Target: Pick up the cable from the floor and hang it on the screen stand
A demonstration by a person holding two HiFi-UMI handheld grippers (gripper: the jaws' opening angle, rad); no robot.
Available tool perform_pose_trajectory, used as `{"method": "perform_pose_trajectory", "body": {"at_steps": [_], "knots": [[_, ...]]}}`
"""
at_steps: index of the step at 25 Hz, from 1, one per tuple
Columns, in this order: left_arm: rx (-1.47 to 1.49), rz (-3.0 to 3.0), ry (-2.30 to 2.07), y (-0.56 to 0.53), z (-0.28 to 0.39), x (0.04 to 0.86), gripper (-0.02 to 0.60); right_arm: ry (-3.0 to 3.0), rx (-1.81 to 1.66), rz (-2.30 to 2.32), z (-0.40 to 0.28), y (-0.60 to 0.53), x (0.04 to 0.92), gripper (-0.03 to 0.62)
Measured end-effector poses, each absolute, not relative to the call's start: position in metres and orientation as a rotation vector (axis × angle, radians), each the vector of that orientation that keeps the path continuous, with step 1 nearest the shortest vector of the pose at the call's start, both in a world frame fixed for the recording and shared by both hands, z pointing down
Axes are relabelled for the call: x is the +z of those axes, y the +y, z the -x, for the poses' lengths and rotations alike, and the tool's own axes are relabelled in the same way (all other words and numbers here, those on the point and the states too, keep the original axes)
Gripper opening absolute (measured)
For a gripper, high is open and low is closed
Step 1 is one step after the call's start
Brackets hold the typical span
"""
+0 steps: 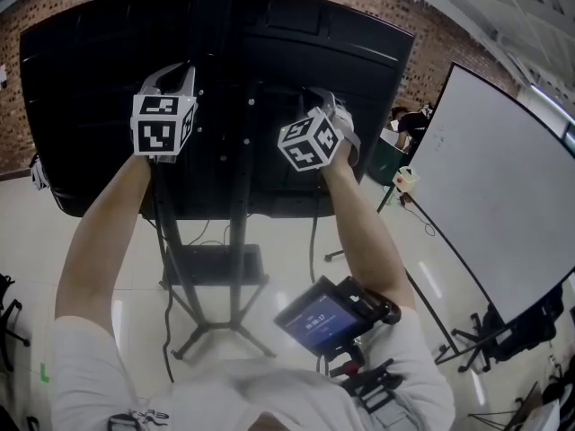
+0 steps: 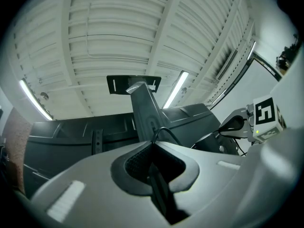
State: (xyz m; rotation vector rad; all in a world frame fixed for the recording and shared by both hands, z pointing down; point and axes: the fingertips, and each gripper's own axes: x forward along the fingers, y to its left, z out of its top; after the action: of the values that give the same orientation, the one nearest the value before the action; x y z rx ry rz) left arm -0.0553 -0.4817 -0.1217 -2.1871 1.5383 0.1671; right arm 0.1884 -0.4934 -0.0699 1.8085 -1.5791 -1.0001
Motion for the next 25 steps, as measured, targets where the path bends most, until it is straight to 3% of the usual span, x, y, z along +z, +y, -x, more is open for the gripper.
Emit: {"method": "perform_pose_trajectory", "body": {"at_steps": [11,25], "knots": [[0.223,2.274,1.539,-0.482,0.050,-0.093,0.017,-1.699,-0.952,-1.793,-0.189,-0.477,-0.026,0.029],[0.493,2.515,1.548,-0.464,0.042,-0.033,0.018,-2.365,-0.611,-1.837,-0.157,-0.463,0.016,0.041]]}}
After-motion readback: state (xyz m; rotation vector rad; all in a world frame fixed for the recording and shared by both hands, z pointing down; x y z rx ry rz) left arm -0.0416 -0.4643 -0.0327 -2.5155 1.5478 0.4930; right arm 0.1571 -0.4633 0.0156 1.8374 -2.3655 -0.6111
